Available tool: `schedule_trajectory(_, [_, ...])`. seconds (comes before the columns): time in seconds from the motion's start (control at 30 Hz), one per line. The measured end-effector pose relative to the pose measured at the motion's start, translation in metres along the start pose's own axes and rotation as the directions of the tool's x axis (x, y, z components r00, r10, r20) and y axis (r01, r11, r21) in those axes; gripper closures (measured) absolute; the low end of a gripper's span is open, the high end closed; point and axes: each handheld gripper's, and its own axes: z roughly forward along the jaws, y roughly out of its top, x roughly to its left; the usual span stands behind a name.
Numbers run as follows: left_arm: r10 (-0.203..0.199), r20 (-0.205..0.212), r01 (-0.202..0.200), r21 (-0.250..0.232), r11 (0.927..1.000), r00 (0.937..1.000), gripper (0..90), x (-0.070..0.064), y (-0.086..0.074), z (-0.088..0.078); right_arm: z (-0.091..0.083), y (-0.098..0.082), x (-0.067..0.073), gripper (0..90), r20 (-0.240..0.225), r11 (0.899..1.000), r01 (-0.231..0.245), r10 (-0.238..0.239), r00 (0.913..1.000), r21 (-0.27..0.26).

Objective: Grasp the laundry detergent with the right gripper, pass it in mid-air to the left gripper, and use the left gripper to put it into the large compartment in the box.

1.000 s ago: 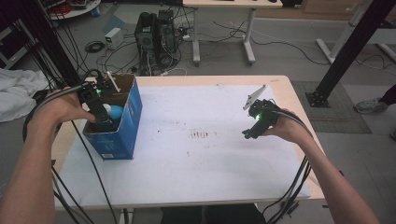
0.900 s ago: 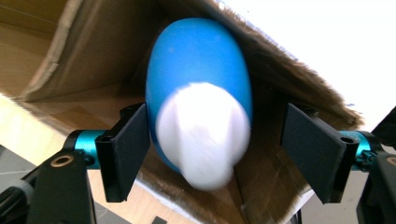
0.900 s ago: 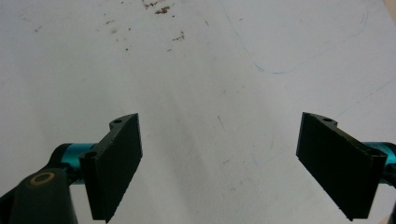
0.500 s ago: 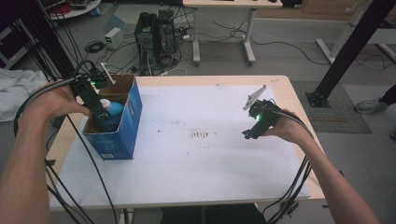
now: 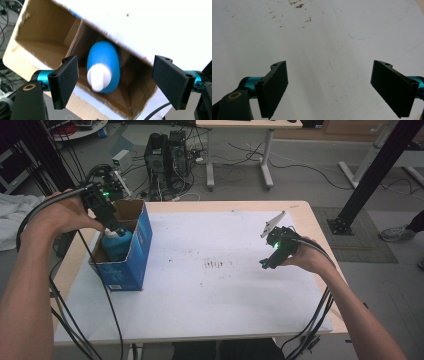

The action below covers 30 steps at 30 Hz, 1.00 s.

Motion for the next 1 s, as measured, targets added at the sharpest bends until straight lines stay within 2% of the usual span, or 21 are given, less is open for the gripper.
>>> schedule_trajectory(0.03, [0.022, 0.004, -0.022, 0.006, 0.9997, 0.9997, 20.4, -0.001, 0.004, -0.001, 0.000, 0.000, 0.000, 13.6, -0.001, 1.000, -0.003, 0.003, 1.0000, 0.001])
schedule_trajectory(0.07, [0.014, 0.011, -0.014, -0.014, 0.9998, 0.9998, 20.4, -0.004, 0.007, 0.000, 0.000, 0.000, 0.000, 13.6, -0.002, 1.000, -0.002, 0.002, 1.0000, -0.001])
schedule_trajectory(0.2, [0.063, 0.018, -0.063, -0.019, 0.9978, 0.9979, 20.4, -0.013, 0.023, 0.002, -0.001, 0.000, -0.001, 13.6, 0.001, 1.000, -0.003, 0.003, 1.0000, -0.004])
schedule_trajectory(0.3, [0.112, 0.027, -0.111, -0.021, 0.9936, 0.9933, 20.4, -0.020, 0.036, 0.005, -0.001, 0.001, -0.002, 13.6, 0.004, 1.000, 0.003, -0.003, 1.0000, -0.002])
schedule_trajectory(0.4, [0.123, 0.037, -0.121, -0.047, 0.9916, 0.9918, 16.7, -0.028, 0.048, 0.010, -0.003, 0.003, -0.002, 13.6, 0.002, 1.000, 0.001, -0.001, 1.0000, -0.003])
schedule_trajectory(0.43, [0.172, 0.043, -0.172, -0.017, 0.9850, 0.9841, 16.7, -0.028, 0.052, 0.011, -0.003, 0.003, -0.002, 13.6, 0.008, 1.000, -0.003, 0.003, 1.0000, -0.003])
schedule_trajectory(0.47, [0.144, 0.057, -0.141, -0.053, 0.9886, 0.9880, 16.7, -0.034, 0.055, 0.015, -0.004, 0.004, -0.002, 13.6, 0.004, 1.000, -0.004, 0.004, 1.0000, 0.000])
schedule_trajectory(0.5, [0.156, 0.060, -0.153, -0.059, 0.9865, 0.9859, 16.7, -0.036, 0.059, 0.018, -0.004, 0.004, -0.003, 13.6, 0.008, 1.000, 0.014, -0.014, 0.9999, -0.008])
schedule_trajectory(0.53, [0.172, 0.063, -0.168, -0.055, 0.9842, 0.9832, 16.7, -0.038, 0.063, 0.020, -0.004, 0.004, -0.003, 13.6, 0.008, 1.000, 0.011, -0.011, 0.9999, -0.007])
schedule_trajectory(0.57, [0.170, 0.070, -0.166, -0.066, 0.9839, 0.9829, 16.7, -0.041, 0.066, 0.023, -0.004, 0.004, -0.003, 13.6, 0.008, 1.000, 0.007, -0.007, 0.9999, -0.006])
schedule_trajectory(0.6, [0.190, 0.076, -0.186, -0.059, 0.9808, 0.9788, 16.7, -0.043, 0.071, 0.024, -0.004, 0.004, -0.003, 13.6, 0.010, 1.000, 0.007, -0.007, 0.9999, -0.007])
schedule_trajectory(0.63, [0.187, 0.084, -0.181, -0.071, 0.9809, 0.9788, 16.7, -0.047, 0.074, 0.028, -0.004, 0.005, -0.003, 13.6, 0.009, 1.000, 0.009, -0.009, 0.9999, -0.007])
schedule_trajectory(0.67, [0.210, 0.087, -0.204, -0.065, 0.9767, 0.9739, 16.7, -0.048, 0.078, 0.029, -0.004, 0.005, -0.003, 13.6, 0.008, 1.000, 0.005, -0.005, 1.0000, 0.001])
schedule_trajectory(0.9, [0.232, 0.100, -0.225, -0.078, 0.9714, 0.9677, 16.7, -0.063, 0.100, 0.053, -0.003, 0.005, -0.003, 13.6, 0.017, 1.000, 0.003, -0.003, 0.9999, 0.005])
schedule_trajectory(1.0, [0.223, 0.104, -0.215, -0.081, 0.9732, 0.9693, 16.7, -0.067, 0.105, 0.065, -0.004, 0.005, -0.003, 13.6, 0.017, 1.000, 0.000, 0.000, 0.9999, 0.006])
